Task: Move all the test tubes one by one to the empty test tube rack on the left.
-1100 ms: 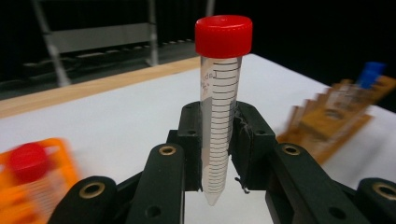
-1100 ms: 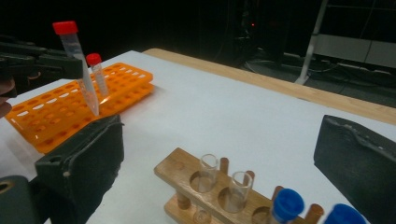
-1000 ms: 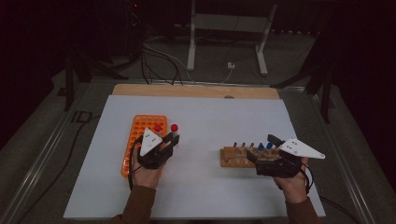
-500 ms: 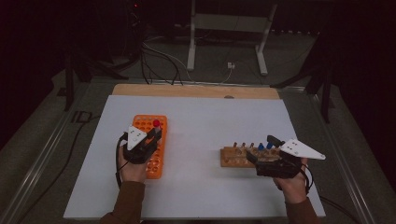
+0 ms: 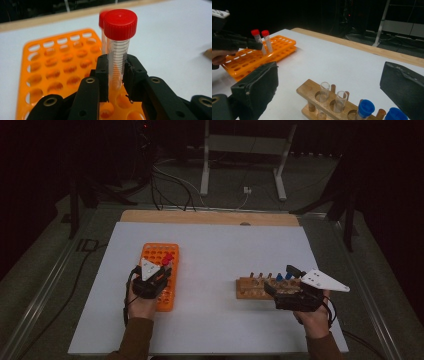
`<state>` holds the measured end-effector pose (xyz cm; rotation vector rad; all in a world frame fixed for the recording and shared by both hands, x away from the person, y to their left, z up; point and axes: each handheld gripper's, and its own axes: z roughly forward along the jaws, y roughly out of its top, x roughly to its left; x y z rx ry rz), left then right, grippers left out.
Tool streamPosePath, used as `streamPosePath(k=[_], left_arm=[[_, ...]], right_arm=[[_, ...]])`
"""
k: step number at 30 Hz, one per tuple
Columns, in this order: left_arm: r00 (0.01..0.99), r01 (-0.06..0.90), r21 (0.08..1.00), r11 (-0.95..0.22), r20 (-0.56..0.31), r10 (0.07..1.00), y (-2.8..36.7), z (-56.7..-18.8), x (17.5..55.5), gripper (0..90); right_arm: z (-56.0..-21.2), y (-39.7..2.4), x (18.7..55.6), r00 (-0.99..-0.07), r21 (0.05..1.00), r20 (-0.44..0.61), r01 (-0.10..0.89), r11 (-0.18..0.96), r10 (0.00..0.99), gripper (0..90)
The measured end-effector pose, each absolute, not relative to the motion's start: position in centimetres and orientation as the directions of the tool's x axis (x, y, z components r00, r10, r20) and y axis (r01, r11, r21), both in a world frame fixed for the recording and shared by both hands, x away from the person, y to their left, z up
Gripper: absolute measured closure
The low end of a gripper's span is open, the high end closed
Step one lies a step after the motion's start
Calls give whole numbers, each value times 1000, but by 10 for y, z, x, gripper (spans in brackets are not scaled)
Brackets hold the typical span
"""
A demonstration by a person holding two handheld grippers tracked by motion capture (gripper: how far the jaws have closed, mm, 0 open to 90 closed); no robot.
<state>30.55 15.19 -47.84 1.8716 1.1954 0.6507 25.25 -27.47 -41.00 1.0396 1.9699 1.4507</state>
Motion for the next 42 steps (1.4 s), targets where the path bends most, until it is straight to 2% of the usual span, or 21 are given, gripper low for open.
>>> streamPosePath(k=[5,15,18,23,32,34,38,42], left_arm=[[416,528,816,-236,-7,909,150,-481,308,758],[442,528,815,-240,-22,897,151,-483,309,736],[457,510,826,-239,-24,889,150,-482,306,643],[470,478,852,-213,-43,882,151,-476,300,538],[508,429,897,-105,-143,849,157,-467,289,256],[512,423,902,-92,-154,845,157,-465,287,203],[519,403,912,-70,-165,839,157,-462,283,162],[514,390,919,-59,-164,842,156,-460,281,73]], right_arm=[[-410,-275,253,-598,944,57,294,152,799,21],[-411,-275,253,-600,943,57,295,154,798,21],[-410,-277,253,-595,944,59,294,149,802,21],[-409,-282,254,-578,946,62,293,136,814,21],[-408,-293,259,-534,942,52,306,136,844,25],[-409,-296,261,-525,939,62,319,129,849,49],[-412,-304,263,-504,934,68,335,123,861,78],[-413,-312,264,-485,929,68,350,122,872,185]])
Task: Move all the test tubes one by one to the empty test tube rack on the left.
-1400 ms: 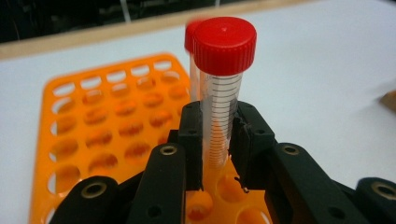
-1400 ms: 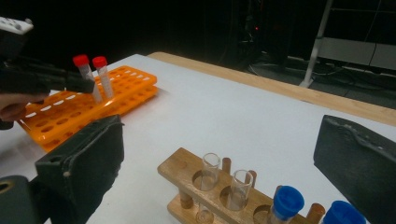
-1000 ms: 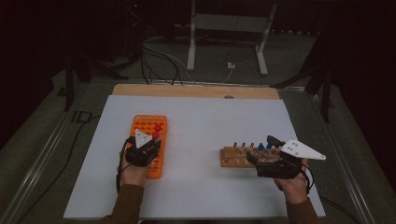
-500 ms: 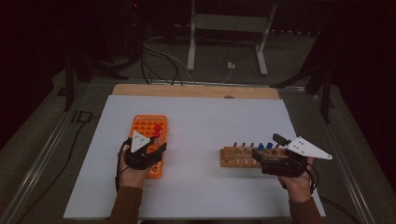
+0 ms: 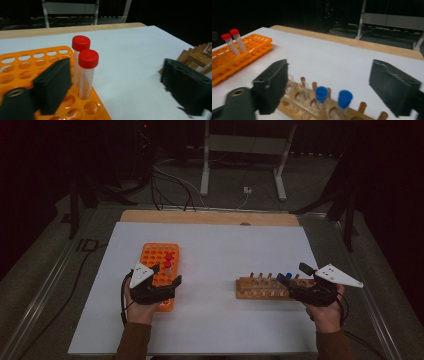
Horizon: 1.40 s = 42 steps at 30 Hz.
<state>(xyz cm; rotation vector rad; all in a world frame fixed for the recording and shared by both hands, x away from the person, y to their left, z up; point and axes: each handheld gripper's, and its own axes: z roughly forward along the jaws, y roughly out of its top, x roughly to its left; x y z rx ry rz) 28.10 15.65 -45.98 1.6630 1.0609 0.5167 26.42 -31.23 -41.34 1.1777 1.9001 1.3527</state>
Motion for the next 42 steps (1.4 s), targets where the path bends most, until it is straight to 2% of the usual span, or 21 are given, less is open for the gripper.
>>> streamPosePath(k=[2,6,15,27,42], left_arm=[[515,382,922,-54,-164,841,156,-459,280,19],[523,369,928,-50,-162,837,154,-457,279,7],[517,347,938,-20,-173,838,154,-457,277,5],[559,326,945,-15,-180,810,153,-454,275,20],[579,325,945,-43,-163,799,147,-451,273,19]], right_arm=[[-416,-316,265,-481,923,56,359,138,875,273],[-422,-318,265,-464,915,8,362,181,886,433],[-439,-323,273,-449,894,15,407,189,893,653],[-458,-316,279,-474,863,48,463,203,879,754],[-461,-312,278,-460,857,46,474,201,887,765]])
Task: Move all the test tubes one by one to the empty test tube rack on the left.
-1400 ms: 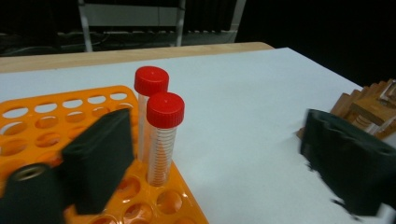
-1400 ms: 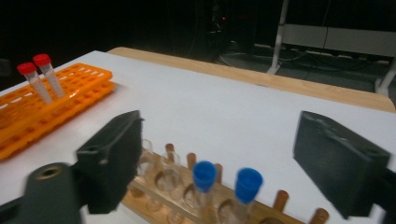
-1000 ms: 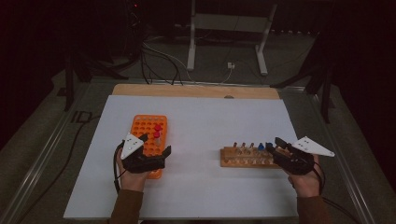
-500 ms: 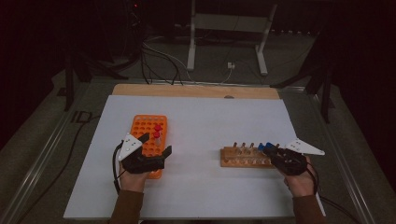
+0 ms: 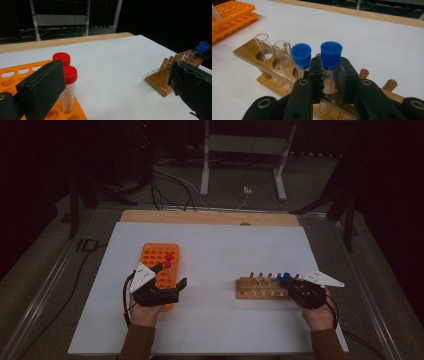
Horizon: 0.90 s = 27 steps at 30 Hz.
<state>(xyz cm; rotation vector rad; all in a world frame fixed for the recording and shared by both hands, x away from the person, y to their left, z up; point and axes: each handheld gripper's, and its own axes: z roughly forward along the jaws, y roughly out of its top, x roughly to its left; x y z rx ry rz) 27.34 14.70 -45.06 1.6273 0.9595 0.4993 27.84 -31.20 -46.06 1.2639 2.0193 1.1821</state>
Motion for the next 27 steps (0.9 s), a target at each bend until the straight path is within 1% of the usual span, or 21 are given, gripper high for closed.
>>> streamPosePath(k=[3,8,15,20,23,27], left_arm=[[578,325,945,-38,-166,799,146,-450,274,14],[567,320,947,-40,-158,808,146,-450,272,5],[557,315,948,-38,-152,816,146,-449,271,5],[552,321,947,-33,-158,819,145,-449,271,5],[542,320,947,-30,-157,826,145,-448,270,4],[541,317,948,-37,-149,828,142,-448,269,4]], right_arm=[[-458,-312,279,-460,857,44,473,203,887,767],[-446,-311,276,-464,874,40,445,194,885,768],[-423,-311,270,-465,898,16,395,191,885,769],[-406,-316,263,-469,916,31,368,163,883,769],[-398,-319,260,-484,922,52,359,145,874,769],[-393,-315,257,-510,919,45,358,165,859,768]])
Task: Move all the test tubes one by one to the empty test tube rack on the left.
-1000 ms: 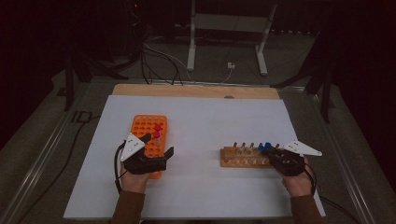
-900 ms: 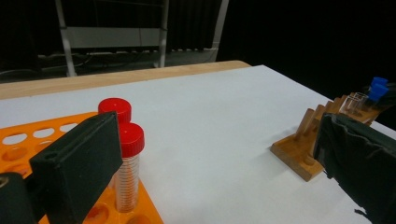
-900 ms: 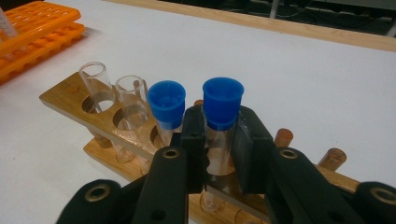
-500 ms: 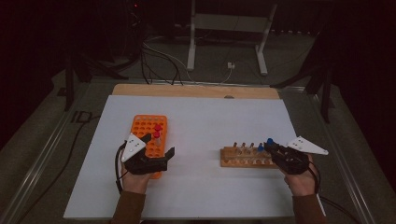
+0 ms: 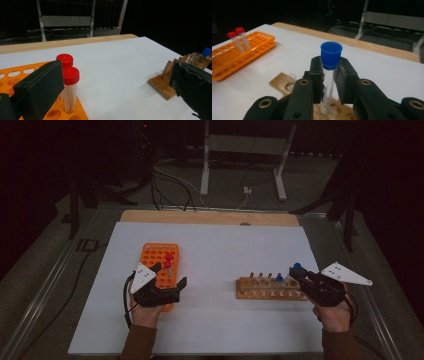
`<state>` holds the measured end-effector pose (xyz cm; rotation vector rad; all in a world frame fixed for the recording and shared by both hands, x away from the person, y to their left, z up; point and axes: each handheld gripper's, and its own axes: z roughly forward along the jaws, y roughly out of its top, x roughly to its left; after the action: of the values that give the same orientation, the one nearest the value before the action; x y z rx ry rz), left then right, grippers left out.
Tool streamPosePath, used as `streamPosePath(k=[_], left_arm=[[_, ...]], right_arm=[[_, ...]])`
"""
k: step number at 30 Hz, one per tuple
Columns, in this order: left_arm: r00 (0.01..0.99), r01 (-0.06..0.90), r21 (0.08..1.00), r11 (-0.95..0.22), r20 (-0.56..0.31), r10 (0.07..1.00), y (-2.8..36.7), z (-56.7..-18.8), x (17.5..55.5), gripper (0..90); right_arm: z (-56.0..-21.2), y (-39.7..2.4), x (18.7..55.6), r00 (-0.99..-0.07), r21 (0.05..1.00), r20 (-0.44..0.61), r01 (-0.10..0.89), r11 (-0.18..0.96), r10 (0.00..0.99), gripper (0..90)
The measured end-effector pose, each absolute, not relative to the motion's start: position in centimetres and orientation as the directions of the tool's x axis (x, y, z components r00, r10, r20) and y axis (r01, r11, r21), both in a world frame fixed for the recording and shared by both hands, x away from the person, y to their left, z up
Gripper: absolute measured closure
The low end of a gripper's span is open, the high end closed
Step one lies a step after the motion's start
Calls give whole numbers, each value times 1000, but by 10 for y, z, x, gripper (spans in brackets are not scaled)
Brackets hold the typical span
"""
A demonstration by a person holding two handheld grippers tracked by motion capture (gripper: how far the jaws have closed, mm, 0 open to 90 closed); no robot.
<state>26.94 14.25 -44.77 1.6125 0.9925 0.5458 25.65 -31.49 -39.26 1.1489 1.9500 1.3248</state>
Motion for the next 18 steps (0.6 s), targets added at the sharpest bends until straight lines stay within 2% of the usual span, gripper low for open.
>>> streamPosePath(k=[6,15,18], left_arm=[[559,327,945,-30,-167,812,134,-447,269,4],[615,322,944,-76,-147,775,105,-446,264,5],[641,315,943,-111,-125,758,91,-447,264,5]], right_arm=[[-393,-304,257,-550,914,46,360,187,834,767],[-400,-284,258,-603,921,101,358,155,791,765],[-404,-274,258,-622,916,96,361,175,777,765]])
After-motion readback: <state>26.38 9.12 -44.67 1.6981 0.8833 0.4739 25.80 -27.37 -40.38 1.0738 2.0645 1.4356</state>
